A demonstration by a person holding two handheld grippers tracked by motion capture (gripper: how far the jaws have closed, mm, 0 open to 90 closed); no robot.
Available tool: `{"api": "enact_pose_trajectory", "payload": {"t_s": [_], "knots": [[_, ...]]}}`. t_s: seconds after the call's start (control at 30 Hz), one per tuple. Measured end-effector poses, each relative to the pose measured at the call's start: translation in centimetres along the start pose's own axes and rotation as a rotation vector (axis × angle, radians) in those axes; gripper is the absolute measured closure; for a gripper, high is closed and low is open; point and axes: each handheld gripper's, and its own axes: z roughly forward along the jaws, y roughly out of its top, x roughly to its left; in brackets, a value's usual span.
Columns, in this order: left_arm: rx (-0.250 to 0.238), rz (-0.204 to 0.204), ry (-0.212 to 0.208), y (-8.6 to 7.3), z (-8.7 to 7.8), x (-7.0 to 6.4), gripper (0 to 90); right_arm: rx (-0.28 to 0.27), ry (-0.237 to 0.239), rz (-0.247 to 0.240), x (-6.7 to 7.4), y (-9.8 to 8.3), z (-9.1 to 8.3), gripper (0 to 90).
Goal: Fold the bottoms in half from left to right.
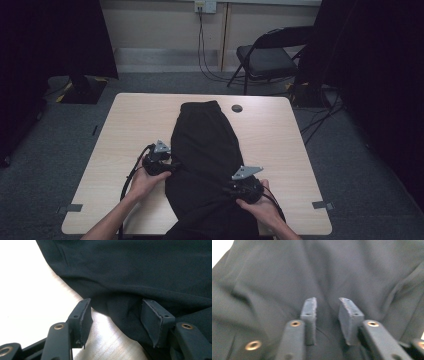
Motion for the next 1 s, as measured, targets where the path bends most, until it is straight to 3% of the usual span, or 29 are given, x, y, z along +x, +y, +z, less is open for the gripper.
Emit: {"api": "enact_pose_trajectory", "payload": {"t_s": [0.13, 0.2, 0.3, 0.47, 0.53, 0.67, 0.73, 0.77, 0.87, 0.93, 1.0], "knots": [[0.012, -0.005, 0.008, 0.1, 0.0, -0.1, 42.1, 0.024, 0.026, -0.018, 0.6, -1.7, -0.9, 59.8], [0.012, -0.004, 0.008, 0.1, 0.0, -0.1, 42.1, 0.043, 0.02, -0.049, 1.1, -2.2, -1.5, 60.0], [0.014, -0.005, 0.016, 0.1, 0.0, -0.2, 41.2, 0.058, 0.018, -0.055, 1.4, -3.1, -2.4, 60.2], [0.027, -0.001, 0.015, 0.3, 0.1, -0.5, 36.3, 0.065, 0.027, -0.02, 0.9, -3.7, -3.3, 59.3], [0.024, -0.001, 0.013, 0.3, 0.1, -0.5, 36.6, 0.083, 0.013, -0.011, 0.6, -3.6, -3.4, 54.0], [0.025, 0.009, -0.008, 0.2, 0.0, -0.4, 35.5, 0.088, -0.013, 0.042, -0.5, -4.1, -3.8, 55.7], [0.03, 0.004, -0.037, 0.3, -0.2, -0.6, 37.5, 0.087, -0.017, 0.056, -1.1, -4.2, -4.1, 56.7], [0.027, 0.012, -0.037, 0.4, -0.3, -0.8, 40.3, 0.073, -0.03, 0.059, -1.3, -4.0, -4.3, 56.5], [-0.024, 0.041, -0.037, 1.0, -0.9, -1.4, 40.9, -0.059, -0.026, 0.105, -2.3, -2.3, -5.1, 56.5], [-0.068, 0.06, -0.05, 1.4, -1.7, -1.8, 48.9, -0.111, -0.057, 0.078, -3.0, -0.4, -4.8, 65.2], [-0.064, 0.086, -0.091, 1.5, -1.9, -2.3, 56.3, -0.116, -0.068, 0.059, -3.6, 0.9, -3.6, 76.6]]}}
